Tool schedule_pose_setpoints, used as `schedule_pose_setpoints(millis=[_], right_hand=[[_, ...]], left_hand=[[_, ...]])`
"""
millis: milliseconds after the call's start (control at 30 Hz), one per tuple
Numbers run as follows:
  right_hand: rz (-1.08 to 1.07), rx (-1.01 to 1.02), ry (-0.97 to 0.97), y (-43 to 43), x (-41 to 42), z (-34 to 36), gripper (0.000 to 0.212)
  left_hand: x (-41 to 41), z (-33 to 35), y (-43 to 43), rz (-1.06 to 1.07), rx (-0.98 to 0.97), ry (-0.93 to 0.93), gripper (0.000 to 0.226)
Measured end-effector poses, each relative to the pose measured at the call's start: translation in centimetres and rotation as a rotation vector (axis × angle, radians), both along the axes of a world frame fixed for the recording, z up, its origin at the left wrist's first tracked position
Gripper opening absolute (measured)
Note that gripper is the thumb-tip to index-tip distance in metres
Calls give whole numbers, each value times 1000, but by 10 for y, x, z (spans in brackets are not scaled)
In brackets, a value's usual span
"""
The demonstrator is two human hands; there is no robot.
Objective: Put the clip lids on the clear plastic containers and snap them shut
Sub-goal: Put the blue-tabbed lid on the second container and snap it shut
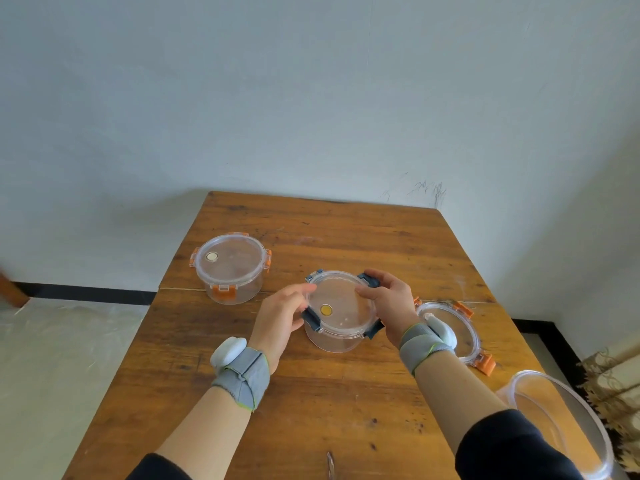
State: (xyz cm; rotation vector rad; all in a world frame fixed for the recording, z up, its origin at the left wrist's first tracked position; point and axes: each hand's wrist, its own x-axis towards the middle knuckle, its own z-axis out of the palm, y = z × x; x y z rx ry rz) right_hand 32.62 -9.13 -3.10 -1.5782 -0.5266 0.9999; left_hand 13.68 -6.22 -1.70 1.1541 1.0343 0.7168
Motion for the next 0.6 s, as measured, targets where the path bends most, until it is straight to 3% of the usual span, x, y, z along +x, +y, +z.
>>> schedule_pose_setpoints(millis=[100, 267, 467, 600], right_hand=[[28, 4, -9, -16, -3, -2, 43], [94, 8, -33, -32, -6, -4, 47], [157, -19, -54, -40, -11, 0, 48], [165, -28, -58, -42, -15, -2, 46]], left_hand=[[-6, -4, -15, 66, 31, 6, 34], [-11, -9, -35, 48, 14, 2, 60], [-17, -4, -35, -18, -139, -13, 89], [-16, -2, -33, -27, -172, -93, 84]])
